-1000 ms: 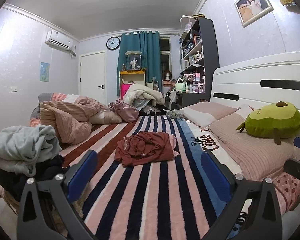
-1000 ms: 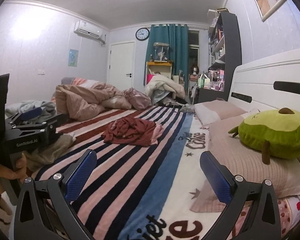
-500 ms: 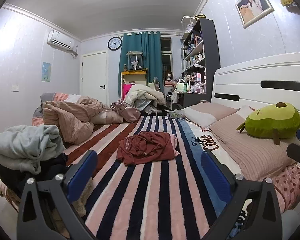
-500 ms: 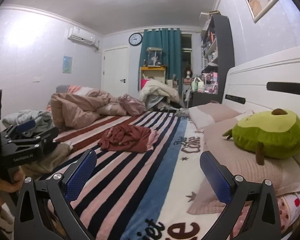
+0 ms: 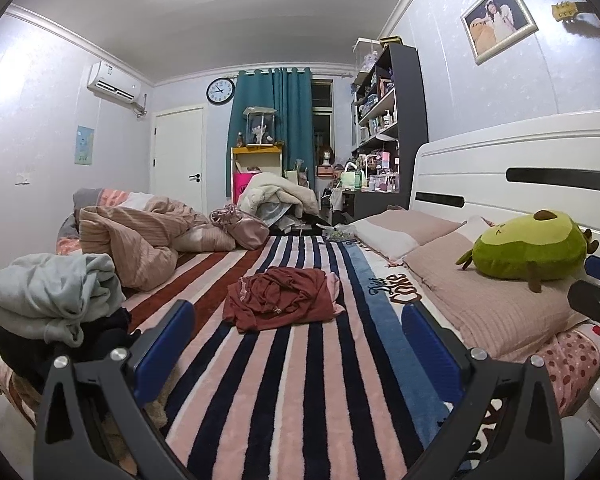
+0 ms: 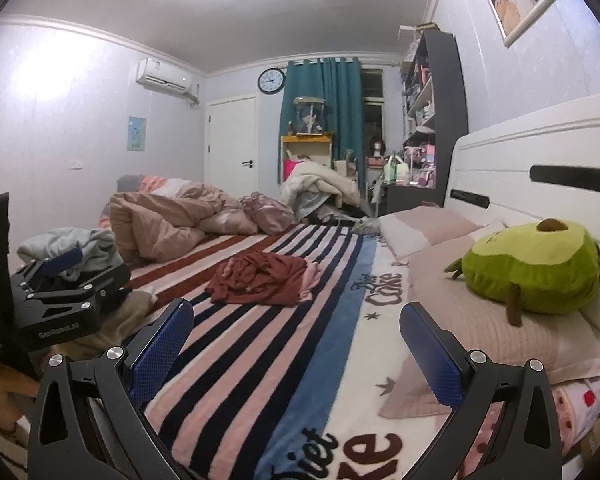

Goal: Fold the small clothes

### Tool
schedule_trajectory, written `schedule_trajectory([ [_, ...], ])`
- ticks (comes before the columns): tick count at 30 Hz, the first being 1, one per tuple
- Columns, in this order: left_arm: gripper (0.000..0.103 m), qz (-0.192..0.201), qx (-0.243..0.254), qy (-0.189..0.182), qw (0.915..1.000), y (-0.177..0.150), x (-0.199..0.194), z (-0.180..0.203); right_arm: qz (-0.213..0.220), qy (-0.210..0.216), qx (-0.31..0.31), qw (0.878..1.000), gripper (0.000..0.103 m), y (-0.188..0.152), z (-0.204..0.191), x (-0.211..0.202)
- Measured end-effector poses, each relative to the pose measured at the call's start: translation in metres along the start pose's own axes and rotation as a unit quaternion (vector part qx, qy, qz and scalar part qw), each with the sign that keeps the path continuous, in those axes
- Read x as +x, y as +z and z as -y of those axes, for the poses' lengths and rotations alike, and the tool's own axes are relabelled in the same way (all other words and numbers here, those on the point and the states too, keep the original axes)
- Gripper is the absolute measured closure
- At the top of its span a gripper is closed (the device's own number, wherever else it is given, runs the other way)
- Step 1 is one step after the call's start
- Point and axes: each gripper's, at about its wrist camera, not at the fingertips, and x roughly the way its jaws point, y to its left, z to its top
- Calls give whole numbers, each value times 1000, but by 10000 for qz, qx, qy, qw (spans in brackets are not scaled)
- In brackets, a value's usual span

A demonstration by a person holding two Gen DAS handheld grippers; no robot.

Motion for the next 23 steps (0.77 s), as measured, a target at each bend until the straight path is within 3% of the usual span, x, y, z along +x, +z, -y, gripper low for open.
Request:
schedule_trajectory([
  [8,1,40,62,-6,10000,3,-11,5,128,-92,-23,9999,0,2,2,-17],
  [23,1,18,49,-33,10000,1,-10,6,-65,-191,-77,9998,0,-1,4,-14],
])
